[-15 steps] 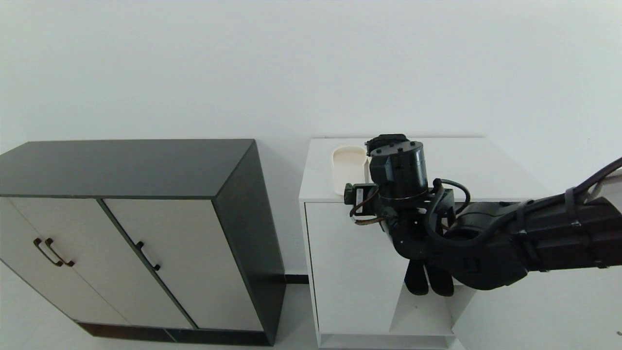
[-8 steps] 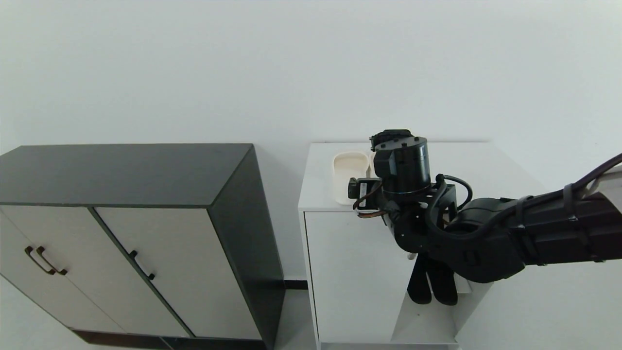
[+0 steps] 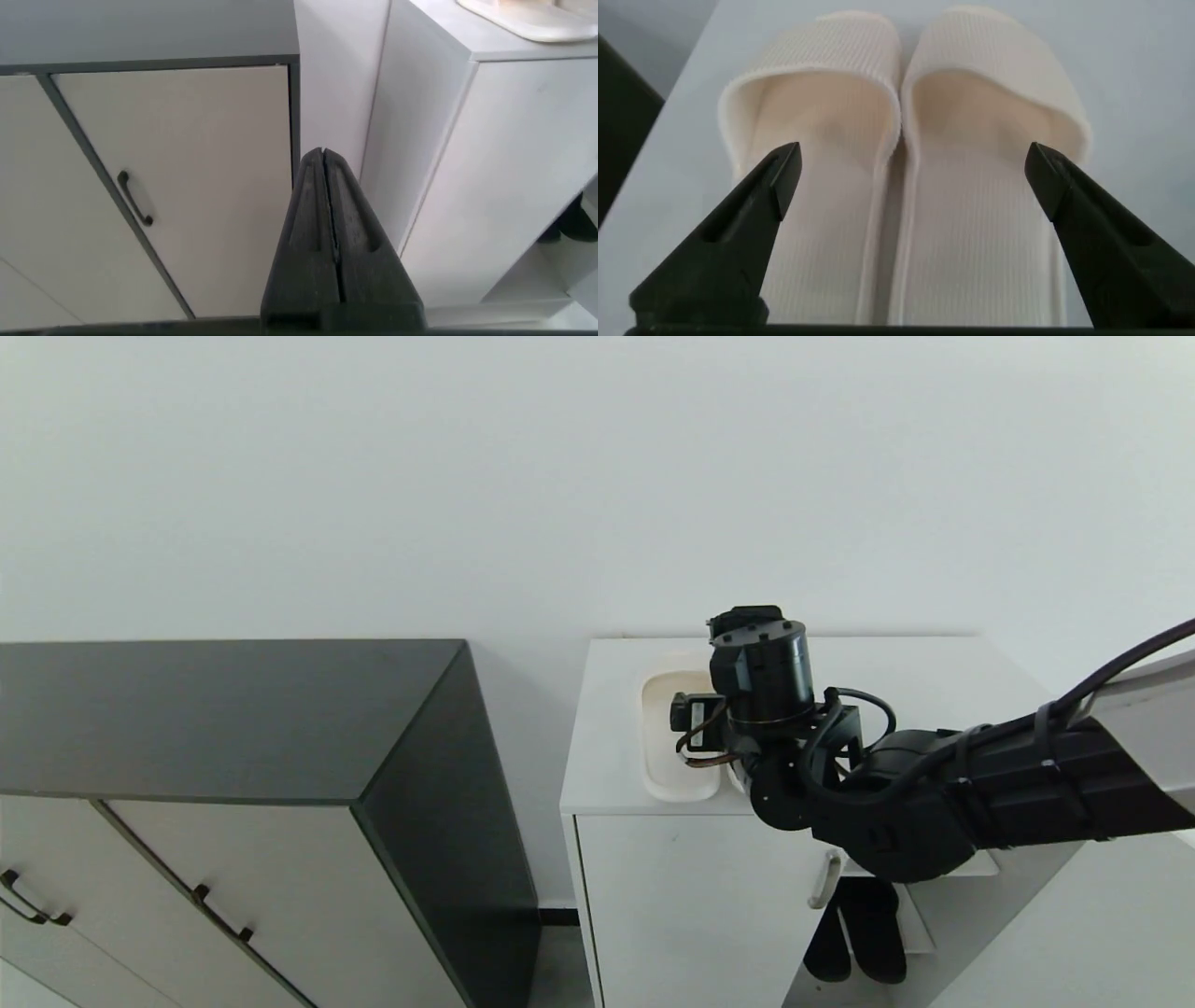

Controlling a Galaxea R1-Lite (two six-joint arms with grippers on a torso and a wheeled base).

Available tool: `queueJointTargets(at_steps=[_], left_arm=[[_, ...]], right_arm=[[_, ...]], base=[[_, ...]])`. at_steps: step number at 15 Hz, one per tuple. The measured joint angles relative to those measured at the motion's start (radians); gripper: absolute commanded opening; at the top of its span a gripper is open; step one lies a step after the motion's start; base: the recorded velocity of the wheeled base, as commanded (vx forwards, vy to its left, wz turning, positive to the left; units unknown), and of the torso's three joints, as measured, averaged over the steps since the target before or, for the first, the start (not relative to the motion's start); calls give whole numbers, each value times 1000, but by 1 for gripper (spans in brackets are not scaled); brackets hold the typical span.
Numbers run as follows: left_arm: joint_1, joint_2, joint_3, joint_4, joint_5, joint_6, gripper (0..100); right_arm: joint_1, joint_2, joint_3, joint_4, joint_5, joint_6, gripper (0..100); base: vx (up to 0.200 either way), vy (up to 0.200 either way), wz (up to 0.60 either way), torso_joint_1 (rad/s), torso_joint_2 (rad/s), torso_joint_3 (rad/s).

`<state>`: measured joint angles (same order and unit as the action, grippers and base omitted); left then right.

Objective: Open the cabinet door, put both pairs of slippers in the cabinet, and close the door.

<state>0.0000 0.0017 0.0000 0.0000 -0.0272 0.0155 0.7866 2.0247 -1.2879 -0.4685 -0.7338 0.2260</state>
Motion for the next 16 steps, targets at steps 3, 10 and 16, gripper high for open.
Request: queueJointTargets(at_steps=[3, 10, 16], left_arm=[[0, 0, 0, 0, 0, 0, 0], [0, 0, 0, 0, 0, 0, 0], [0, 0, 0, 0, 0, 0, 0]], right_arm=[[-1, 43, 1, -73, 1, -13, 100], [-71, 173, -96, -213, 7, -143, 100], [-79, 206, -147, -214, 8, -155, 0]], base=[[0, 0, 0, 0, 0, 0], [0, 0, 0, 0, 0, 0], [0, 0, 0, 0, 0, 0]])
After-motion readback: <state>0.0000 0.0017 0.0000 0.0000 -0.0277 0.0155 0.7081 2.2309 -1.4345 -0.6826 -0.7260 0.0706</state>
